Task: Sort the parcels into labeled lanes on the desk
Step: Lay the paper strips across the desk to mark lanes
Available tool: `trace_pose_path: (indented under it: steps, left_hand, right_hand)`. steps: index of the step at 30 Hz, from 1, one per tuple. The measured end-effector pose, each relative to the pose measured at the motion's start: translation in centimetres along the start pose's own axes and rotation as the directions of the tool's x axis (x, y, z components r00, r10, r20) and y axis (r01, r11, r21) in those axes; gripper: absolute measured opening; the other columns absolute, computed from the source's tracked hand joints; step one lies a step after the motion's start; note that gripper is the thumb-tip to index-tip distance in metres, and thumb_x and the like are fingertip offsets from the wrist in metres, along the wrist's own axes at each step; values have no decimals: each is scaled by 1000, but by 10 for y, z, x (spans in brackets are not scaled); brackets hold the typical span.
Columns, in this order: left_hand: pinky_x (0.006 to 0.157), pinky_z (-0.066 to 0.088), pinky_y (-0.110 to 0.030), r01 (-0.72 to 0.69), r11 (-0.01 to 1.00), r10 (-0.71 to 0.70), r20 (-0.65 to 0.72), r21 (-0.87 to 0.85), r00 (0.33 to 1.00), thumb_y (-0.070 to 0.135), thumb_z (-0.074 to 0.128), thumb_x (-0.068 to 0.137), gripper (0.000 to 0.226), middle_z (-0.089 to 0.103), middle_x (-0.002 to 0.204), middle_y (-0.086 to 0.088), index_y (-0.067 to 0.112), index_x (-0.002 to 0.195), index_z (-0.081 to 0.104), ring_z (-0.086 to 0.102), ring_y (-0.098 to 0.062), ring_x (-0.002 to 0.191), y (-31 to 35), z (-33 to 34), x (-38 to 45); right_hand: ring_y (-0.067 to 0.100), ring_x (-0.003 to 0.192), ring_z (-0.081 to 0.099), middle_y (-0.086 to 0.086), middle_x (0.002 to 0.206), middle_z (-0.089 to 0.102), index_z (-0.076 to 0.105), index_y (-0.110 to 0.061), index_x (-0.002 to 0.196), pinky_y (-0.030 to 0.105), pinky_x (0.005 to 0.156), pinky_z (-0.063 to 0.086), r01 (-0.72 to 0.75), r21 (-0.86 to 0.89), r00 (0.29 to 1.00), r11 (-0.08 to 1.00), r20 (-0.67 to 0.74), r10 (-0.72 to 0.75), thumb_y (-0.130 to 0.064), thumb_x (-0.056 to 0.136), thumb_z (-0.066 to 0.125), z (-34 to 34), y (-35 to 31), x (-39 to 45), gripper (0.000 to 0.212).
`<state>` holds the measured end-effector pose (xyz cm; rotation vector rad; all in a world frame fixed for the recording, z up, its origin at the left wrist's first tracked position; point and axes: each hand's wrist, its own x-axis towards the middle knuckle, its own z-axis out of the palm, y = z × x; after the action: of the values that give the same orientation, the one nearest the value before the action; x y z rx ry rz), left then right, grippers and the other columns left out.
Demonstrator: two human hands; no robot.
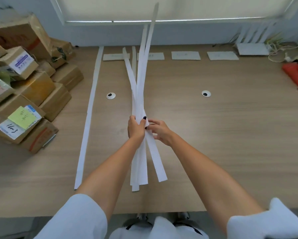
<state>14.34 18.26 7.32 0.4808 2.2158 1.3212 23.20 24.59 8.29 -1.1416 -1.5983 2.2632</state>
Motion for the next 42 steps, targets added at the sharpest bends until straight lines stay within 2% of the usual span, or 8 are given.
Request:
trace_pose_path:
  steps: [3,8,12,15,31,34,37,42]
  left_hand:
    - [72,41,-33,-37,997,40,-39,64,998,30,52,92,28,54,104,-7,7,106,44,53,-26,90,12,32,-8]
    - [55,33,-31,-77,993,90,-145,94,985,32,48,94,24,50,84,-2,13,95,34,48,-24,72,29,90,-29]
    - [61,37,-30,-54,998,61,-210,42,976,30,49,93,24,52,87,-2,10,102,40,49,-23,72,39,133,-46]
    - [57,36,-29,-46,999,42,-225,-12,973,30,50,92,21,52,81,1,13,99,40,49,-19,65,45,153,-55]
    - [49,36,-27,-11,999,22,-276,42,961,32,49,93,20,49,74,4,14,97,40,47,-13,59,52,149,-32]
    - [49,36,-27,-9,999,19,-265,40,964,31,49,93,20,50,75,2,14,96,40,47,-14,58,51,153,-29]
    - [48,35,-27,-16,999,27,-239,48,971,31,49,93,20,50,75,2,13,97,41,47,-15,59,50,161,-28]
    - [61,42,-30,-52,998,56,-157,27,986,31,50,92,25,53,81,1,9,102,44,51,-20,68,57,191,-35]
  right_hand:
    - [20,70,62,7,88,65,61,-8,120,30,68,56,17,9,998,1000,-64,-17,7,85,50,-42,3,-8,39]
    - [24,65,62,5,77,62,59,-4,119,43,82,56,-40,-12,992,999,-123,39,13,84,51,-127,14,-21,39]
    - [23,63,63,3,73,61,58,-3,118,32,63,59,-61,-12,989,998,-133,59,16,83,50,-179,19,-32,40]
    - [22,67,64,6,81,63,57,-2,118,26,55,56,-82,25,986,996,-145,84,15,84,52,-204,20,-35,39]
    - [25,88,65,20,119,62,51,0,121,32,70,55,-186,27,972,982,-142,188,15,80,58,-216,25,-2,44]
    - [30,116,57,17,132,54,43,-2,135,38,98,48,-244,-257,961,935,-194,197,-4,82,67,-221,31,4,58]
    - [28,129,45,13,144,41,28,-6,145,33,102,38,-260,-534,962,804,-214,169,-22,85,66,-225,31,1,73]
    - [23,96,64,10,118,63,57,-11,123,38,93,50,-200,-220,978,955,15,209,-24,91,56,-223,13,-10,35]
